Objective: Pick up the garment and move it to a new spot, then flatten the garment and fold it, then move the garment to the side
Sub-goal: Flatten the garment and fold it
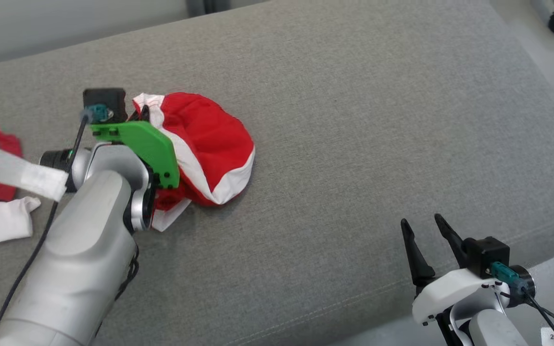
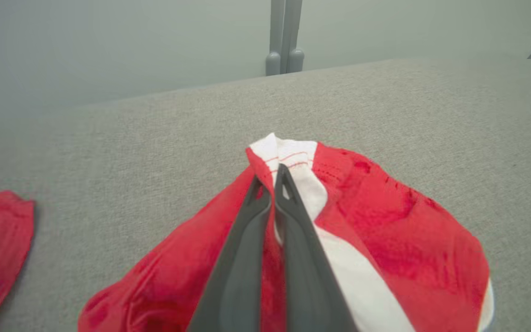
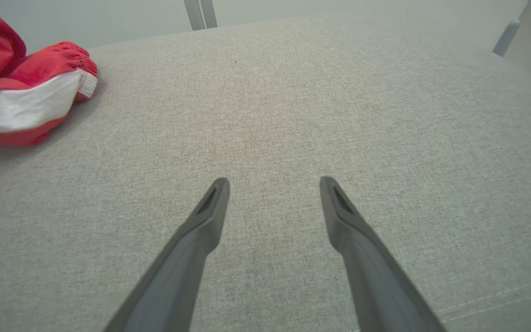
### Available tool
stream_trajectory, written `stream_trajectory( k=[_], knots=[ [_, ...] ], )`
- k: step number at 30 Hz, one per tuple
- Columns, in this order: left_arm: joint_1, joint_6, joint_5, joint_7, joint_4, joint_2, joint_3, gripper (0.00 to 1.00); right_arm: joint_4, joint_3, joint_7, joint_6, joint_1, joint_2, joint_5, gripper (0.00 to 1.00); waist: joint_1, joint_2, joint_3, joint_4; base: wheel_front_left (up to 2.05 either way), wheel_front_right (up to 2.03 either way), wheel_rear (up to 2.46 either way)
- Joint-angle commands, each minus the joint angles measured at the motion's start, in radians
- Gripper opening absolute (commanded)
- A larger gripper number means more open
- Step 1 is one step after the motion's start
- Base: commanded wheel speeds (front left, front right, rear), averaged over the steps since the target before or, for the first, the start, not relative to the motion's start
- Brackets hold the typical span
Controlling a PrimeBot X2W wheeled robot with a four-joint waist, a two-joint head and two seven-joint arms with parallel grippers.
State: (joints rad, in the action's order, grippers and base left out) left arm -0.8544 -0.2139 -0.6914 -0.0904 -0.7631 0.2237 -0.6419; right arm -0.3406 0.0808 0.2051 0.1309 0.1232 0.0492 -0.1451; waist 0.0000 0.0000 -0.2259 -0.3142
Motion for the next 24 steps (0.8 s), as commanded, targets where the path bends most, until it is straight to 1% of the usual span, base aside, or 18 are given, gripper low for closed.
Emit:
stream_trajectory(
  k=[1, 4, 8, 13, 17, 21, 24],
  knots=[
    [0.046, -0.014, -0.001, 0.017, 0.027, 0.018, 0.004, 0.00, 0.008, -0.009, -0.005, 0.000, -0.016, 0.003, 0.010, 1.00, 0.0000, 0.0000, 0.051, 0.073, 0.00, 0.00, 0.00],
    [0.148, -0.055, -0.013, 0.046, 0.098, 0.054, 0.018, 0.00, 0.022, -0.019, -0.019, 0.000, -0.027, 0.003, 0.018, 1.00, 0.0000, 0.0000, 0.078, 0.113, 0.00, 0.00, 0.00],
    [0.267, -0.100, -0.032, 0.068, 0.200, 0.085, 0.037, 0.00, 0.039, -0.023, -0.036, 0.000, -0.042, 0.002, 0.028, 1.00, 0.0000, 0.0000, 0.107, 0.157, 0.00, 0.00, 0.00],
    [0.382, -0.156, -0.038, 0.081, 0.321, 0.114, 0.049, 0.00, 0.059, -0.027, -0.056, 0.000, -0.062, 0.002, 0.035, 1.00, 0.0000, 0.0000, 0.136, 0.196, 0.00, 0.00, 0.00],
    [0.456, -0.201, -0.034, 0.080, 0.406, 0.138, 0.048, 0.00, 0.075, -0.027, -0.070, 0.000, -0.076, 0.003, 0.041, 1.00, 0.0000, 0.0000, 0.153, 0.213, 0.00, 0.00, 0.00],
    [0.533, -0.237, -0.038, 0.090, 0.458, 0.141, 0.044, 0.00, 0.087, -0.026, -0.080, 0.000, -0.089, 0.003, 0.046, 1.00, 0.0000, 0.0000, 0.166, 0.220, 0.00, 0.00, 0.00],
    [0.582, -0.252, -0.046, 0.102, 0.478, 0.129, 0.042, 0.00, 0.096, -0.028, -0.089, 0.000, -0.099, 0.002, 0.051, 1.00, 0.0000, 0.0000, 0.173, 0.225, 0.00, 0.00, 0.00]
  ],
)
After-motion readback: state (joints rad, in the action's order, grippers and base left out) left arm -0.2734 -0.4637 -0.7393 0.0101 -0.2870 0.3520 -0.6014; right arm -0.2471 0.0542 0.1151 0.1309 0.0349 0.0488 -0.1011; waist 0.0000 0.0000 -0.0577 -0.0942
